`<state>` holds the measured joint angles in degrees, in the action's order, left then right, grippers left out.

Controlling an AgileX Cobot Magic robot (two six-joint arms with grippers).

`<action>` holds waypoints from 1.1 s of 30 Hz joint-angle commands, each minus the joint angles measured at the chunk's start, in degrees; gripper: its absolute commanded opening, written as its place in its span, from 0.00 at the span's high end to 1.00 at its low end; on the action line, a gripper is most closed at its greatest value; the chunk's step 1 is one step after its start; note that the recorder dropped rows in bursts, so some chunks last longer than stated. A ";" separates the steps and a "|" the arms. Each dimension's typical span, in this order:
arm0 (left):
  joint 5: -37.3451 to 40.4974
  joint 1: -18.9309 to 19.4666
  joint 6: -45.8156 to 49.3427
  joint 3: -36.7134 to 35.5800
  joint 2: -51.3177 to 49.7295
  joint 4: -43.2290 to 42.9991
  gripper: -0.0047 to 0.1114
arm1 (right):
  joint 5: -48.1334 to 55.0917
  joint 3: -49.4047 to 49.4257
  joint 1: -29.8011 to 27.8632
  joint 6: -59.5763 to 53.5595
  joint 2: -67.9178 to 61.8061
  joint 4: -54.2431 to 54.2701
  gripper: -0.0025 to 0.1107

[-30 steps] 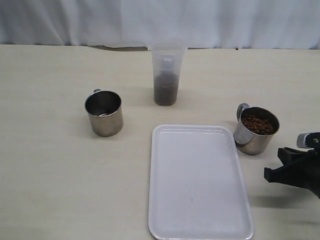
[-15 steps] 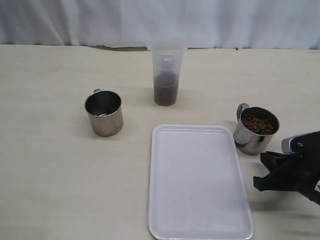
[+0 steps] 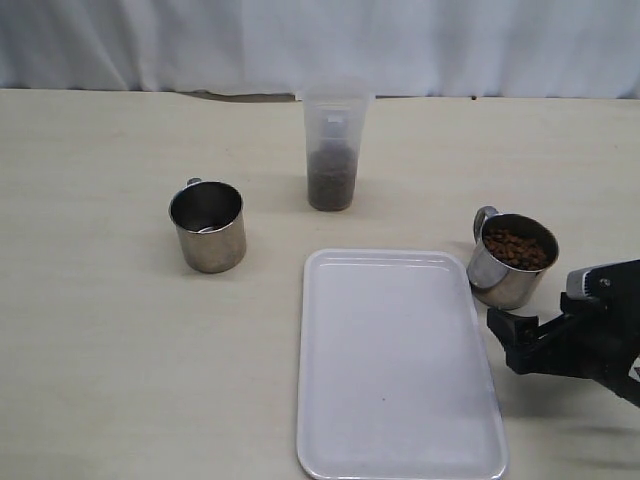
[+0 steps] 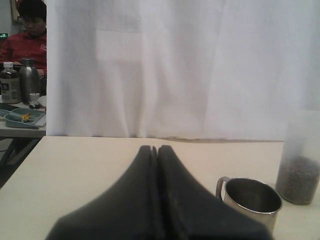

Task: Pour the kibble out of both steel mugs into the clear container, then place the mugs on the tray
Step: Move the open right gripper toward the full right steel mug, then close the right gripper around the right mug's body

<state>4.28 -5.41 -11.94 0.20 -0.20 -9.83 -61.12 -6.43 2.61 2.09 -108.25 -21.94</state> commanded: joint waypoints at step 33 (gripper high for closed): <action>-0.82 0.15 -0.42 -0.20 0.20 0.23 0.96 | -8.85 -3.33 0.07 -3.46 -8.85 3.24 0.37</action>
<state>4.28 -5.41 -11.94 0.20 -0.20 -9.83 -68.87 -8.71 2.61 -0.73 -116.66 -18.82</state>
